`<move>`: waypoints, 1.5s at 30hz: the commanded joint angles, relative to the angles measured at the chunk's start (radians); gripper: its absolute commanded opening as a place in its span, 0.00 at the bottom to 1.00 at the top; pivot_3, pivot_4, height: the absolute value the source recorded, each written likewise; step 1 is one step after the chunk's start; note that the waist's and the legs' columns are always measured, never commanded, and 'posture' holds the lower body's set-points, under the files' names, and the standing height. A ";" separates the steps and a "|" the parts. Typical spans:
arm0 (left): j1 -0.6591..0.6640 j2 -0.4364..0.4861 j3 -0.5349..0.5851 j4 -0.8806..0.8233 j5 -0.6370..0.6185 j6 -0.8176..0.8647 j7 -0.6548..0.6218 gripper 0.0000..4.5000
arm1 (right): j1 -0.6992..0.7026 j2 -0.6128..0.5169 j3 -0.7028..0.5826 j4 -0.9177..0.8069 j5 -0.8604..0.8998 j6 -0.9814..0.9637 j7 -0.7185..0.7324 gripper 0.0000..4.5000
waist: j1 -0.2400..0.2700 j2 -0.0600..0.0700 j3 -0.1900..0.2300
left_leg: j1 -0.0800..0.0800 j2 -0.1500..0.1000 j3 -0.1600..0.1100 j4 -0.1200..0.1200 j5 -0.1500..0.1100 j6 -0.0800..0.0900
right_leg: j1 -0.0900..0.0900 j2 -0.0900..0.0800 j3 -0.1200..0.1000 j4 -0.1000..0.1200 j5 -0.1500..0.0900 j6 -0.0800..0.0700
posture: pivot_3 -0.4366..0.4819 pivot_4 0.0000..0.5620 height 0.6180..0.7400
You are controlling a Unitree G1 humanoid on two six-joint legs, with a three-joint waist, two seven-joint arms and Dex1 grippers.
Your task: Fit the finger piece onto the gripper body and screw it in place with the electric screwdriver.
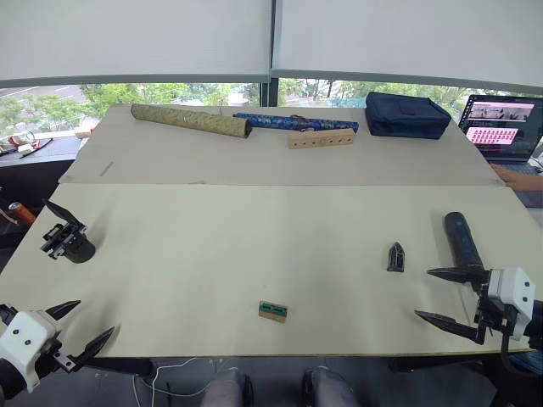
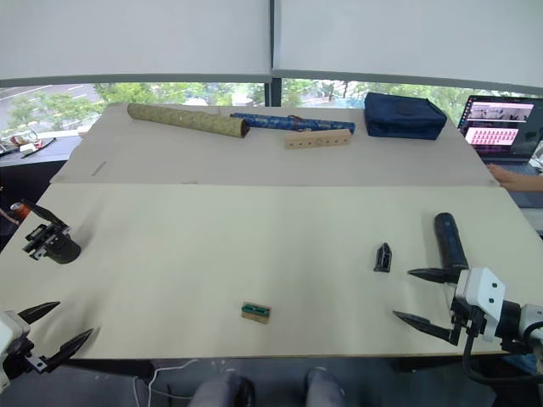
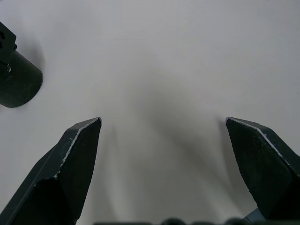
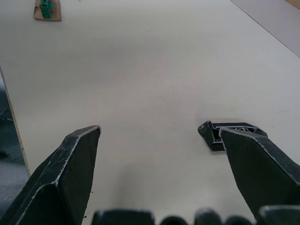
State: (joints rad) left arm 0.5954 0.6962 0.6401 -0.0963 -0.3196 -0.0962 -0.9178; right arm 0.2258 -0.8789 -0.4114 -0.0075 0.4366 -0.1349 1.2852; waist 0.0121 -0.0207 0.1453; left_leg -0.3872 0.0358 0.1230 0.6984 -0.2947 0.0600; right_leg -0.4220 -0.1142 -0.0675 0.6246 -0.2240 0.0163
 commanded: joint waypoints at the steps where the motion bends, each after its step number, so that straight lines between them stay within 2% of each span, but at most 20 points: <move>1: -0.014 -0.012 0.026 -0.041 -0.060 0.031 0.014 1.00 | -0.020 0.002 -0.006 -0.012 0.012 -0.004 -0.010 1.00 | 0.000 0.000 0.000 | 0.000 0.000 0.000 0.000 0.000 0.000 | 0.000 0.000 0.000 0.000 0.000 0.000 | 0.48 0.27 1.00; 4: -0.057 -0.052 0.086 -0.087 -0.191 0.126 0.068 1.00 | -0.057 0.014 0.025 -0.062 0.039 0.062 -0.043 1.00 | 0.000 0.000 0.000 | 0.000 0.000 0.000 0.000 0.000 0.000 | 0.000 0.000 0.000 0.000 0.000 0.000 | 0.48 0.27 1.00; 9: -0.063 -0.171 0.164 -0.115 -0.235 0.154 0.212 1.00 | -0.125 0.064 0.078 -0.221 0.119 0.209 -0.140 1.00 | -0.008 0.001 0.000 | 0.000 0.001 -0.001 0.000 0.000 -0.001 | 0.000 0.000 0.001 0.001 0.001 0.000 | 0.48 0.27 1.00; 14: -0.051 -0.330 0.240 -0.103 -0.250 0.129 0.374 1.00 | -0.184 0.218 0.105 -0.357 0.249 0.180 -0.169 1.00 | -0.006 0.000 0.000 | 0.000 0.001 -0.001 0.000 0.000 -0.001 | 0.000 0.001 0.000 0.001 0.000 0.001 | 0.48 0.27 1.00; 19: -0.044 -0.423 0.259 -0.118 -0.268 0.131 0.464 1.00 | -0.199 0.310 0.168 -0.395 0.212 0.080 -0.140 1.00 | 0.004 -0.007 -0.004 | 0.000 0.000 -0.002 0.001 -0.001 -0.001 | 0.001 0.000 -0.001 0.001 0.000 0.001 | 0.48 0.27 1.00; 25: -0.076 -0.386 0.197 -0.182 -0.270 0.195 0.500 1.00 | -0.215 0.295 0.210 -0.404 0.217 0.095 -0.120 1.00 | 0.005 -0.007 -0.005 | 0.000 0.000 -0.002 0.004 -0.001 0.000 | 0.001 0.000 -0.001 0.001 0.000 0.000 | 0.48 0.27 1.00; 29: -0.137 -0.312 0.134 -0.170 -0.200 0.254 0.540 1.00 | -0.240 0.287 0.219 -0.395 0.225 0.111 -0.119 1.00 | 0.001 -0.007 -0.005 | 0.000 0.000 -0.002 0.004 -0.001 -0.001 | 0.001 0.001 -0.001 0.003 0.001 0.000 | 0.48 0.27 1.00; 35: -0.267 -0.228 0.052 -0.022 -0.089 0.278 0.585 1.00 | -0.235 0.296 0.216 -0.334 0.208 0.068 -0.084 1.00 | -0.001 -0.007 -0.005 | 0.000 0.000 -0.001 0.003 0.000 -0.002 | 0.001 0.002 -0.001 0.003 0.001 0.000 | 0.48 0.27 1.00; 45: -0.470 -0.190 -0.045 0.200 0.008 0.207 0.592 1.00 | -0.168 0.303 0.199 -0.310 0.193 -0.008 -0.059 1.00 | 0.000 -0.008 -0.005 | 0.000 0.000 -0.001 0.003 0.003 -0.007 | 0.001 0.001 -0.001 0.004 0.001 0.000 | 0.48 0.27 1.00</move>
State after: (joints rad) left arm 0.1412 0.4830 0.5973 0.0897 -0.3285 0.1452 -0.3298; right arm 0.0580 -0.5738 -0.1843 -0.3031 0.6217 -0.1082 1.2217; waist 0.0122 -0.0282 0.1398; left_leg -0.3869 0.0358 0.1216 0.7015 -0.2913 0.0521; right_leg -0.4211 -0.1131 -0.0687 0.6286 -0.2229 0.0164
